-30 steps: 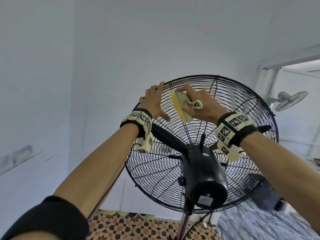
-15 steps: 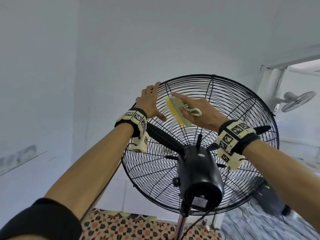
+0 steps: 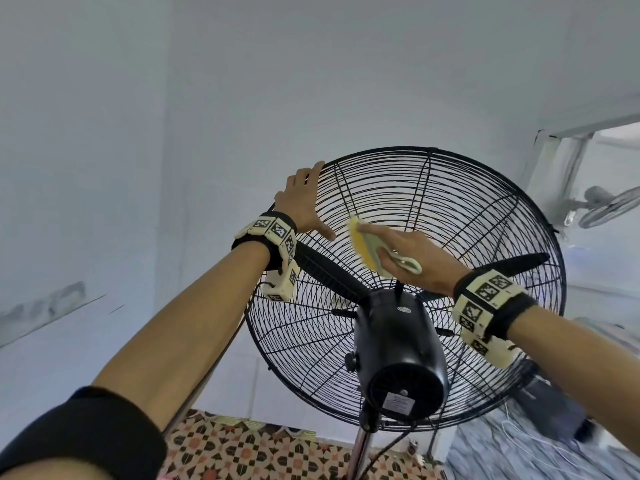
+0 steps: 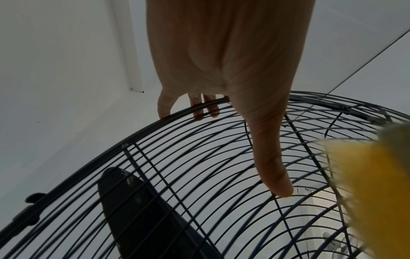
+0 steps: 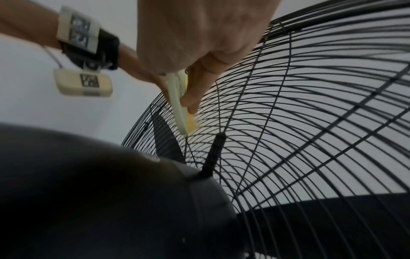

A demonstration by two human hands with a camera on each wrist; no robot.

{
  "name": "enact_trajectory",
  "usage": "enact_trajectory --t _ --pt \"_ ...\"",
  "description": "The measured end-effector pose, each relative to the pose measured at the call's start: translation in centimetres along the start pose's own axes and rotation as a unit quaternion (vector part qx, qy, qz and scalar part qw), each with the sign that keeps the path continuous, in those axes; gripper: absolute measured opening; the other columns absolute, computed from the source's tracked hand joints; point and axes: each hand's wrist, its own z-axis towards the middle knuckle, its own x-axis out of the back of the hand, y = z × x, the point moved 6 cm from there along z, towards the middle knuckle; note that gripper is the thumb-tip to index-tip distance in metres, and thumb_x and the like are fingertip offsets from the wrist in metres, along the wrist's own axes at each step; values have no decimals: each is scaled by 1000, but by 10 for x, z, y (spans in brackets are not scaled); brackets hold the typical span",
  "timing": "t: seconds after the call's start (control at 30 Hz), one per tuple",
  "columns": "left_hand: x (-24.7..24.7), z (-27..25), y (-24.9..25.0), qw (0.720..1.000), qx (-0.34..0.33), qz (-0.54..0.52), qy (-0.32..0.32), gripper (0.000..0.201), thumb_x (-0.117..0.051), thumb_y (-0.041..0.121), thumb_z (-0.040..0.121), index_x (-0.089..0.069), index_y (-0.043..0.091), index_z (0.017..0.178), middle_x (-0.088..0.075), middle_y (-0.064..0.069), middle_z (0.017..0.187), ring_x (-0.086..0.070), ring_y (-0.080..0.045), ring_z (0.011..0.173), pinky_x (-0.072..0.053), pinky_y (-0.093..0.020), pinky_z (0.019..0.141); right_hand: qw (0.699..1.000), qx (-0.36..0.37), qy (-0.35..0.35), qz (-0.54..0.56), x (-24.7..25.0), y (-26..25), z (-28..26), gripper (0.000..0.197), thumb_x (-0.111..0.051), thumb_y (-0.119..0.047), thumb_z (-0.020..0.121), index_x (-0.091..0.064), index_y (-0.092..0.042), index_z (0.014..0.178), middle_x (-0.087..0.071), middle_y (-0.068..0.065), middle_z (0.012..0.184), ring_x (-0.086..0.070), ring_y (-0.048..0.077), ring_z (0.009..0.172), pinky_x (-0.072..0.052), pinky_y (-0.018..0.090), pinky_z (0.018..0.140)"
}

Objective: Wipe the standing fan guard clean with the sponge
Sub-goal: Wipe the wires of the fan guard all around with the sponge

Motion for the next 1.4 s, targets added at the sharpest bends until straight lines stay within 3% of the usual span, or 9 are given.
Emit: enact_trajectory --t 0.13,0.3,0.57,0.7,0.87,1.0,1.2,1.3,1.4 --pt "0 0 3 1000 -4 0 -1 157 -101 51 49 1 24 165 -19 -10 166 -24 -32 151 -42 -61 111 997 -17 -56 -48 -11 4 -8 46 -49 -24 101 -31 -38 141 -64 -1 71 -60 16 53 -53 39 48" --pt "0 2 2 1000 -1 -10 4 157 -102 50 47 -1 24 165 -20 -11 166 -25 -33 151 -40 -61 113 998 22 48 -22 6 -4 -3 26 -54 -18 99 -45 -24 123 -70 4 83 -63 20 60 -49 29 50" --pt "3 -2 7 1000 0 -14 8 158 -103 50 45 -3 24 165 -22 -12 165 -25 -35 151 -38 -62 114 992 60 -100 -37 -18 8 -18 20 -64 -19 94 -51 -26 107 -66 -9 74 -50 -5 51 -31 4 52" --pt "5 -4 9 1000 5 -11 10 156 -103 48 46 -4 23 165 -23 -13 164 -26 -35 150 -38 -59 116 984 93 -139 -62 -16 6 -16 14 -63 -18 94 -57 -22 106 -66 -7 82 -54 -2 58 -33 7 55" --pt "8 -4 10 1000 9 -12 10 155 -103 44 48 -5 19 165 -23 -16 164 -26 -37 150 -34 -53 120 992 123 18 12 4 2 -22 14 -57 -28 96 -62 -19 105 -59 -9 82 -56 13 59 -44 17 56" --pt "9 -5 14 1000 6 -13 9 155 -104 43 48 -5 20 165 -23 -16 164 -25 -36 151 -33 -54 120 982 158 -102 -16 -12 5 -23 3 -68 -19 96 -66 -19 97 -68 -10 79 -57 5 58 -44 16 57" --pt "9 -5 10 1000 20 -12 9 155 -104 42 47 -6 21 165 -23 -15 164 -26 -35 151 -32 -53 121 992 126 14 6 2 10 -18 16 -56 -29 95 -66 -16 97 -64 -9 79 -58 14 62 -44 22 58" --pt "8 -5 12 1000 10 -19 6 154 -103 42 48 -5 21 165 -21 -14 166 -24 -34 152 -31 -53 122 988 136 -66 -15 -4 9 -18 2 -65 -18 90 -66 -20 91 -62 -11 69 -53 9 57 -35 9 57" --pt "8 -4 13 1000 3 -17 7 155 -103 44 48 -5 21 165 -22 -14 165 -26 -34 152 -31 -52 122 992 103 -62 -38 2 14 -8 6 -67 -18 90 -65 -24 92 -61 -15 73 -53 8 60 -39 19 59"
